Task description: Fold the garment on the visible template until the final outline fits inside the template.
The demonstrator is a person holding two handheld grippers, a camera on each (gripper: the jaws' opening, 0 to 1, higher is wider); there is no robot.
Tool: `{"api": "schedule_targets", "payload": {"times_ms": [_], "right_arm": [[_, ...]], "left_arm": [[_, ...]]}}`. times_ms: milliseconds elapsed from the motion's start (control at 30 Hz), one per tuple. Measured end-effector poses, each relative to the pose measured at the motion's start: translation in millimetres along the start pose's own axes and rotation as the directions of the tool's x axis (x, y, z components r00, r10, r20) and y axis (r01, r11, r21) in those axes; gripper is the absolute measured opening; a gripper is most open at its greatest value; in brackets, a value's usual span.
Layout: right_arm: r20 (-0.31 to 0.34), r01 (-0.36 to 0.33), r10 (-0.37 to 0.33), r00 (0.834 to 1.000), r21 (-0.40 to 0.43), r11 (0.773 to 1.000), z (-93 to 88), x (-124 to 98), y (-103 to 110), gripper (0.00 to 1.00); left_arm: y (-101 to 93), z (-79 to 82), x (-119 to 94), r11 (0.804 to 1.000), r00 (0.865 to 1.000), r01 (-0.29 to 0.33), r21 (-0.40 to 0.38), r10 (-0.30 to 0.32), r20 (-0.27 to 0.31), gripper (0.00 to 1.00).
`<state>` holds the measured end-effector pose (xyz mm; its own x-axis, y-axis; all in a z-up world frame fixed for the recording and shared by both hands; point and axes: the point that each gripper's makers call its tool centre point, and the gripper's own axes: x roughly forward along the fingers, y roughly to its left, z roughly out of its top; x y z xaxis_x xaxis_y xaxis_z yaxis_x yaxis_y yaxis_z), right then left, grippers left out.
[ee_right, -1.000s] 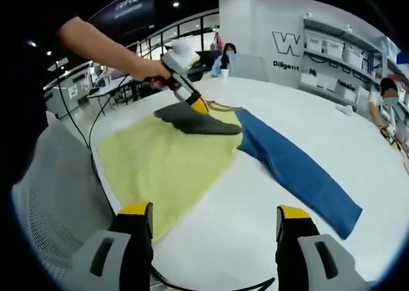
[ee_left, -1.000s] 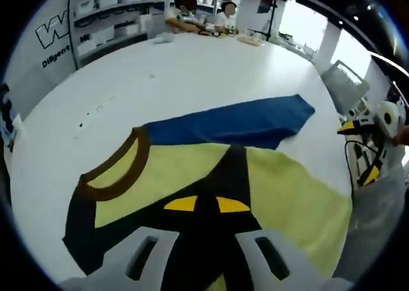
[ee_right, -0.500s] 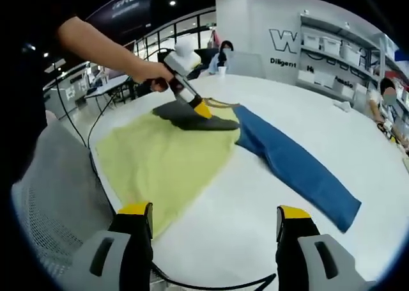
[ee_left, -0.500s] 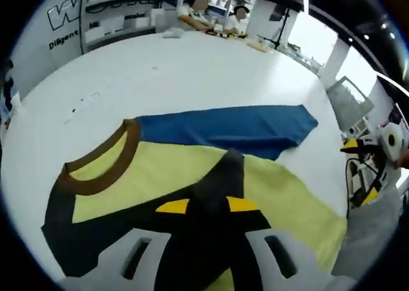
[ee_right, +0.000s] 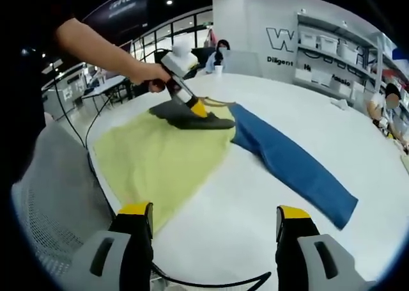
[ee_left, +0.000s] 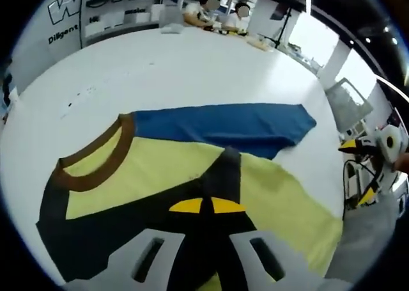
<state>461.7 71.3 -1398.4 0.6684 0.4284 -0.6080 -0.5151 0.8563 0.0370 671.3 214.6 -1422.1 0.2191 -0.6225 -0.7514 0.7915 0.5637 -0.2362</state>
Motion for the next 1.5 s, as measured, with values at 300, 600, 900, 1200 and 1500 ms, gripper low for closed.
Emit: {"api": "schedule_targets", "payload": {"times_ms": [300,600,900,1200,1500], "right_arm": [[0.011,-0.014,0.014,1.0,-0.008,1.0,5.6,5,5,0.76],[0.014,-0.022,0.022,1.0,-0.01,1.0,6.7,6,7,0.76],[0.021,-0.009,0.009,1.0,-0.008,1.0,8.3,3,0,0.77],[0.037,0.007,-0.006,0.999,-0.012,1.0,14.7,5,-4,0.79],[0.044,0.025,-0.023,0.999,-0.043,0.999,18.3,8,-9,0.76]], "left_arm": [[-51.9,9.6,-12,0.978,0.982,0.178,0.105,-0.183,0.038,0.04],[-69.7,16.2,-8,0.96,0.977,0.181,0.214,-0.2,0.071,0.05],[-58.7,22.1,-15,0.964,0.979,0.154,0.215,-0.179,0.099,0.16],[-38.1,12.1,-30,0.974,0.985,0.108,0.199,-0.131,0.109,0.17],[-17.1,5.5,-46,0.969,0.986,0.028,0.246,-0.067,0.152,0.37]]}}
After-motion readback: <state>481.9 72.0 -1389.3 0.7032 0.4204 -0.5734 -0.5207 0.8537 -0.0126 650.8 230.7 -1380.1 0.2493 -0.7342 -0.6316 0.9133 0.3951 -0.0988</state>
